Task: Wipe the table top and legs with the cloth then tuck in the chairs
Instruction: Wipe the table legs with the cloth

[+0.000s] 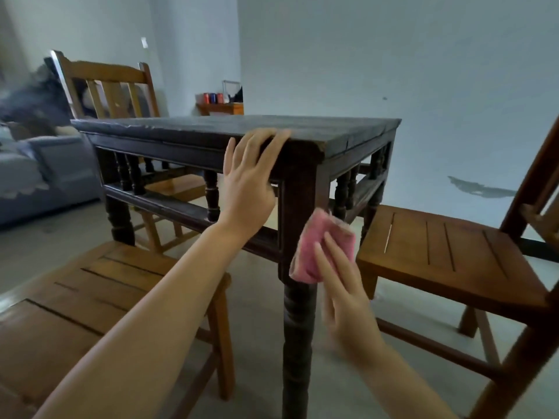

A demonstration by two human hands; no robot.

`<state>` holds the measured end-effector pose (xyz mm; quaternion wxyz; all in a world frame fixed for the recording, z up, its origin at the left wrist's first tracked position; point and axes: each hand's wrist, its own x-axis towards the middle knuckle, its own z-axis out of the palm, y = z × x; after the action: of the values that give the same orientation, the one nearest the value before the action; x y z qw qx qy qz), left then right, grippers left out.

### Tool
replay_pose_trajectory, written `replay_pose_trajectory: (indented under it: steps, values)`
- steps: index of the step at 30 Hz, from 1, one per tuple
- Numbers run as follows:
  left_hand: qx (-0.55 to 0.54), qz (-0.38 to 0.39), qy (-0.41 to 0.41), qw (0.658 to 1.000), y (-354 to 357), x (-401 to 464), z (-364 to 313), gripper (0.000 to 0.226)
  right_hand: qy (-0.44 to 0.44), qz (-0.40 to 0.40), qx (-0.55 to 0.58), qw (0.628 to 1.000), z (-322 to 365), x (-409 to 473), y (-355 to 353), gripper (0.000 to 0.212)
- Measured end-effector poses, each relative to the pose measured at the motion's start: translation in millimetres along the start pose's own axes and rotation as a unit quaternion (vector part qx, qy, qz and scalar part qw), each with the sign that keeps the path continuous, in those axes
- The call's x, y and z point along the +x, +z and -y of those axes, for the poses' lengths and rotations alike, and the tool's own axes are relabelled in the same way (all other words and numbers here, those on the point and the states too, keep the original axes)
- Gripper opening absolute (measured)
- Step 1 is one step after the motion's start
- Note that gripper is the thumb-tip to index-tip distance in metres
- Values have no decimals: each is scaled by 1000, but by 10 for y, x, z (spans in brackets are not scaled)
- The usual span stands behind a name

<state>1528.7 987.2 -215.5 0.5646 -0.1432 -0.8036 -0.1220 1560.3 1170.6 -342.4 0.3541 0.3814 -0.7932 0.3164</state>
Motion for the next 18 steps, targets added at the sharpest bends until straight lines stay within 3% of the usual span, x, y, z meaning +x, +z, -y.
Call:
replay_pose_trajectory:
  steps: [4, 9, 14, 18]
  values:
    - [-7, -13, 10, 1000, -103, -55, 86, 58, -112, 21, -165, 980, 123, 631, -205, 65]
    - [15, 32, -72, 997, -18, -771, 109, 62, -67, 107, -271, 954, 110, 390, 62, 83]
    - [6, 168, -150, 974, 109, -1370, 78, 70, -56, 185, -245, 950, -56, -285, 416, 88]
    - [16, 189, -157, 969, 123, -1471, 31, 73, 17, 298, -110, 948, -130, -831, 623, 83]
